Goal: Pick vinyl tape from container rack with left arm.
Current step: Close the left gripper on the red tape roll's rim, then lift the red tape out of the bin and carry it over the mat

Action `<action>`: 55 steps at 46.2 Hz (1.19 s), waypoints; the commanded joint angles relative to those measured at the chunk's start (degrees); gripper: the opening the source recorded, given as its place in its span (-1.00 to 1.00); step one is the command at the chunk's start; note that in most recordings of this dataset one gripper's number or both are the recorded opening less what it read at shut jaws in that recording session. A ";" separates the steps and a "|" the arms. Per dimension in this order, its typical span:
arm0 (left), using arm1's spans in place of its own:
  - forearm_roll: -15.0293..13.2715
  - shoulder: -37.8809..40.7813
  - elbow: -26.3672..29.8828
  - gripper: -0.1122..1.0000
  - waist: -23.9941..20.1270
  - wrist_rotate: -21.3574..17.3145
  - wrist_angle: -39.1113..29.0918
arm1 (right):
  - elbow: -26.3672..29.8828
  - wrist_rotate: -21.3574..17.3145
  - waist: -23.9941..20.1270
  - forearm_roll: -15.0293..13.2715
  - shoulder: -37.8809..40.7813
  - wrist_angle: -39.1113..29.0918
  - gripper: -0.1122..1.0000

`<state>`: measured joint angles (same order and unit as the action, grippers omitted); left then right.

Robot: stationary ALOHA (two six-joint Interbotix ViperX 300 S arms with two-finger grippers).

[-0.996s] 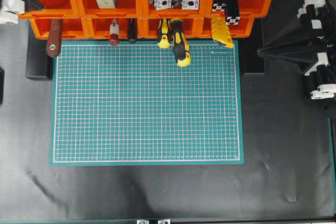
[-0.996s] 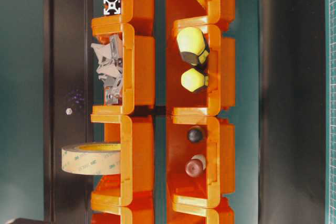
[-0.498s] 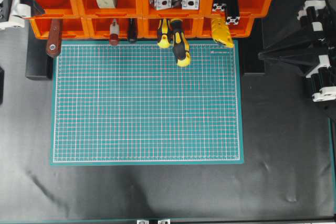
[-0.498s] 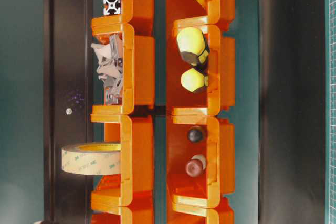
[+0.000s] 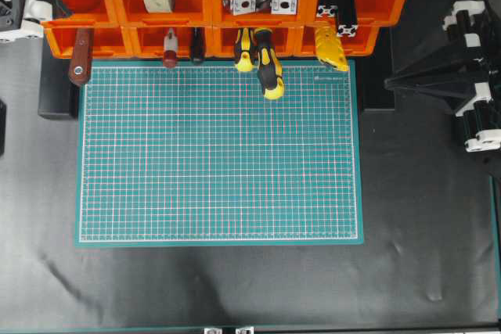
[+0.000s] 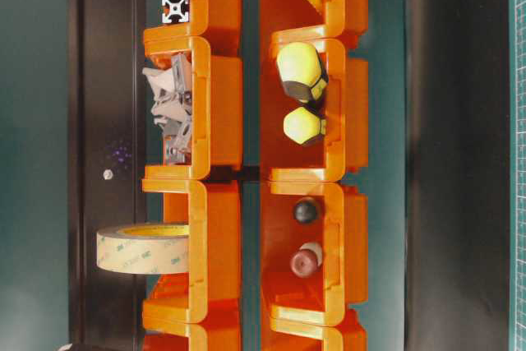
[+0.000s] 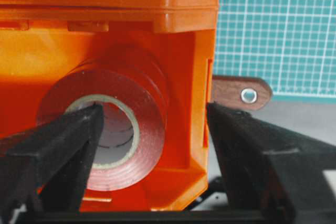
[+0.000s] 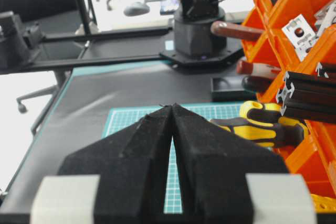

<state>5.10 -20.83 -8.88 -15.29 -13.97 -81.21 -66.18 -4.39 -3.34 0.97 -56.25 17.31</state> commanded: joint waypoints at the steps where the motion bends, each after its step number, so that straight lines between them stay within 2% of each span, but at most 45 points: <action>1: 0.18 -0.44 0.62 0.50 -0.35 -0.09 0.18 | 1.93 -0.09 -0.09 0.09 0.53 0.70 -0.81; 6: 0.18 -0.44 0.79 0.23 -0.35 -0.18 0.35 | 1.85 -0.09 -0.09 0.09 0.53 0.79 -0.81; 15: 0.18 -0.44 1.67 -0.43 -0.79 -1.14 1.14 | 1.93 -0.09 -0.09 0.09 0.53 0.79 -0.81; 23: 0.18 -0.35 5.54 -0.45 -0.79 -2.72 0.18 | 2.02 -0.09 -0.09 0.09 0.53 0.88 -0.81; 30: 0.09 0.53 12.48 -0.45 1.05 -1.85 -4.39 | 1.93 -0.18 -0.09 0.09 0.53 1.05 -0.81; 35: 0.09 2.11 17.75 -0.45 6.15 0.53 -8.00 | 1.93 -0.09 -0.09 0.09 0.53 1.05 -0.81; 41: 0.09 3.96 21.71 -0.45 13.89 6.77 -7.73 | 1.93 -0.09 -0.09 0.09 0.53 1.05 -0.81; 44: 0.09 4.48 21.09 -0.45 17.58 10.55 -4.92 | 1.93 -0.09 -0.09 0.09 0.53 1.05 -0.81; 49: 0.00 4.57 17.05 -0.45 22.59 13.54 4.04 | 1.93 -0.09 -0.09 0.09 0.53 1.05 -0.81; 55: -0.09 4.48 6.86 -0.45 27.42 15.12 17.40 | 1.93 -0.18 -0.09 0.09 0.35 0.70 -0.81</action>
<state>5.01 -15.91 3.43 9.32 0.62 -72.42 -66.18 -4.48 -3.34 0.97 -56.16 17.31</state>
